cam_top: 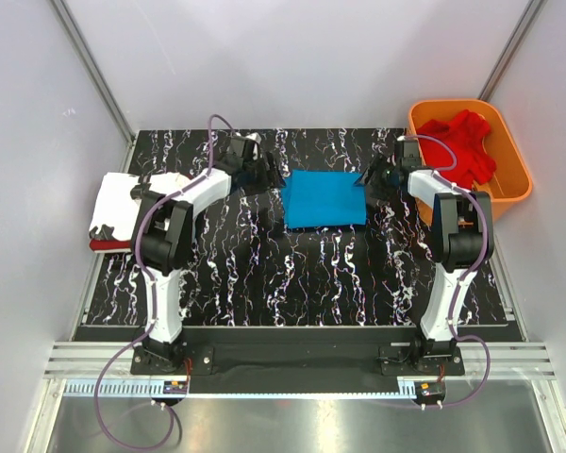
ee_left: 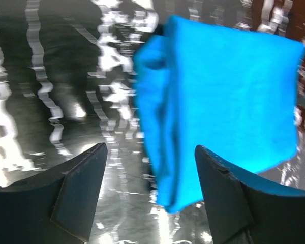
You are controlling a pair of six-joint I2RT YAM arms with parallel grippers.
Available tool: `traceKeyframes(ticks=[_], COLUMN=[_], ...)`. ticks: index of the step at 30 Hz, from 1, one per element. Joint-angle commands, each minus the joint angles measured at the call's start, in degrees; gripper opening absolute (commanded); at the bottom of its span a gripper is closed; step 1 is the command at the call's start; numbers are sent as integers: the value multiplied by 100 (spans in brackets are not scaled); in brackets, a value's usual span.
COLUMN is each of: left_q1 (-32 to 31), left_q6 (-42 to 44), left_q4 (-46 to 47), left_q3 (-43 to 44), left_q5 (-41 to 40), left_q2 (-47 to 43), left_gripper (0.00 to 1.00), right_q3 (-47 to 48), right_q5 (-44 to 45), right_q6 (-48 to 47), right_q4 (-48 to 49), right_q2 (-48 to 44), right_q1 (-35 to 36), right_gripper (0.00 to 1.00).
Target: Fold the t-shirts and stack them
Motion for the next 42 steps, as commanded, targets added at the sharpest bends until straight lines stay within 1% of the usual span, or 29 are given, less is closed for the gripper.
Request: traceKeyframes(ticks=[1, 3, 5, 7, 12, 14, 16, 17, 18, 19, 20, 21, 23, 24, 26, 27, 30, 31, 33, 34, 35, 36, 37, 38, 40, 41, 42], left_q1=[-102, -146, -181, -251, -383, -418, -488, -515, -541, -559, -576, -594, -603, -603, -603, -603, -629, -647, -682, -700, -726, -726, -726, -726, -726, -726, -726], left_q6=[-200, -297, -368, -412, -473, -482, -473, -465, -456, -456, -456, -447, -447, -438, -412, -429, -473, -473, -499, -517, -517, -535, -526, -517, -491, -473, -369], left_q4=[343, 316, 351, 404, 465, 536, 580, 554, 510, 510, 510, 510, 518, 536, 632, 746, 1018, 1089, 1239, 1282, 1379, 1388, 1388, 1345, 1292, 1161, 1029], left_q3=[26, -61, -193, -421, -633, -703, -668, -598, -572, -554, -554, -589, -711, -947, -1247, -1614, -2204, -2606, -2960, -3336, -3497, -3663, -3883, -3981, -4078, -4017, -3912], left_q5=[332, 386, 342, 210, 175, 227, 254, 245, 271, 298, 333, 316, 237, 149, 70, 52, 34, 17, -62, -97, -124, -133, -159, -281, -387, -483, -537], left_q2=[-192, -147, -217, -278, -218, -191, -139, -121, -86, -42, -33, -33, -181, -278, -619, -735, -1253, -1385, -1772, -1895, -2044, -2280, -2413, -2545, -2914, -2994, -3055], left_gripper=[73, 68, 66, 66, 65, 63, 59, 56, 54, 51, 46, 33, 20, 14, 12, 9, 6, 6, 6, 7, 9, 13, 34, 43, 59, 62, 63], right_q3=[-26, -105, -351, -622, -879, -940, -967, -967, -967, -984, -1002, -1019, -1133, -1177, -1432, -1555, -2082, -2344, -2713, -2838, -2961, -3162, -3225, -3252, -3182, -3112, -2885], right_q5=[-238, -395, -431, -501, -598, -590, -590, -581, -598, -599, -599, -590, -564, -537, -537, -528, -502, -502, -528, -537, -476, -423, -362, -213, -116, 7, 77], right_q6=[-132, -89, -62, -80, -132, -150, -167, -176, -185, -194, -194, -203, -203, -220, -220, -220, -203, -212, -194, -185, -185, -168, -176, -194, -229, -247, -282], right_q4=[-106, -177, -168, -142, -291, -291, -291, -300, -317, -352, -361, -379, -431, -467, -502, -485, -449, -449, -475, -493, -502, -528, -537, -555, -563, -590, -686], right_q2=[-100, -56, -100, -231, -372, -399, -390, -373, -346, -355, -364, -407, -469, -573, -758, -994, -1512, -1654, -2066, -2208, -2505, -2647, -2788, -2989, -3070, -3036, -2975], right_q1=[33, 25, 42, 42, 139, 183, 218, 227, 253, 262, 279, 297, 315, 315, 315, 323, 341, 350, 367, 394, 411, 420, 420, 420, 420, 412, 420], right_gripper=[69, 68, 65, 59, 52, 50, 46, 45, 40, 38, 36, 32, 31, 31, 27, 27, 27, 27, 28, 29, 39, 46, 51, 54, 56, 57, 57])
